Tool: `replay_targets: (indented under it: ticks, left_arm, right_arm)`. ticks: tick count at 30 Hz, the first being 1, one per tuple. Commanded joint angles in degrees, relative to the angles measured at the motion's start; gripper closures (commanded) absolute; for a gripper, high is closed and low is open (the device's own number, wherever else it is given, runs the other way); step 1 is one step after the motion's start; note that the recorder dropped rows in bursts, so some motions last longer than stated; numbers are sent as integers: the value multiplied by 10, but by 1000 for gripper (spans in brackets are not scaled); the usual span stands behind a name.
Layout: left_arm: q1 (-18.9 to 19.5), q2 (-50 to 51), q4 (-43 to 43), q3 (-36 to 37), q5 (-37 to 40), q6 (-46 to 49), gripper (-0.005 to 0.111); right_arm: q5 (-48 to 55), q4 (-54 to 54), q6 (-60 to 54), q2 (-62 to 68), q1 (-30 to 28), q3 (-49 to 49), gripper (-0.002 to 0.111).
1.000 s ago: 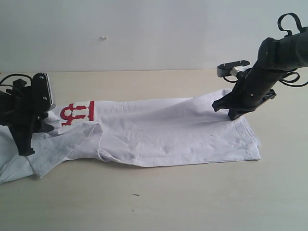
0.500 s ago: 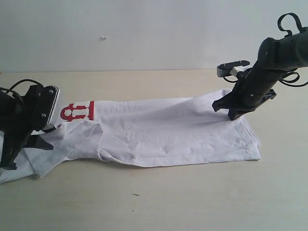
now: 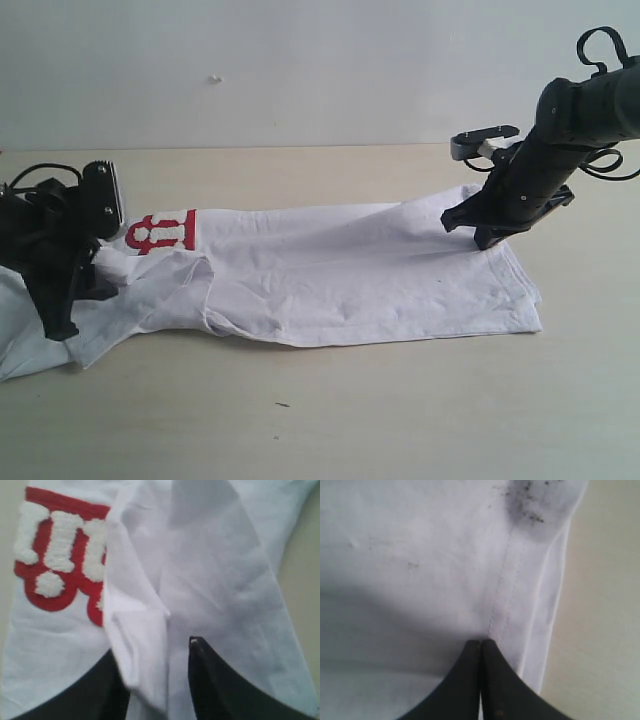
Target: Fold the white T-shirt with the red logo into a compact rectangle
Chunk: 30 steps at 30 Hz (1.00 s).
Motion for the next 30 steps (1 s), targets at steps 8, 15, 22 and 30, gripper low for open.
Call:
replay_targets:
  ticks: [8, 15, 22, 30]
  left_arm:
    - [0, 23, -119, -24, -41, -14, 69]
    - [0, 45, -203, -51, 9, -38, 69]
    - [0, 37, -149, -51, 10, -107, 72]
    - [0, 19, 8, -51, 101, -235, 72]
  right_arm:
    - [9, 3, -4, 15, -1, 3, 108]
    - [11, 3, -4, 15, -1, 3, 108]
    - [15, 3, -4, 15, -1, 3, 108]
    - [16, 8, -4, 15, -1, 3, 108]
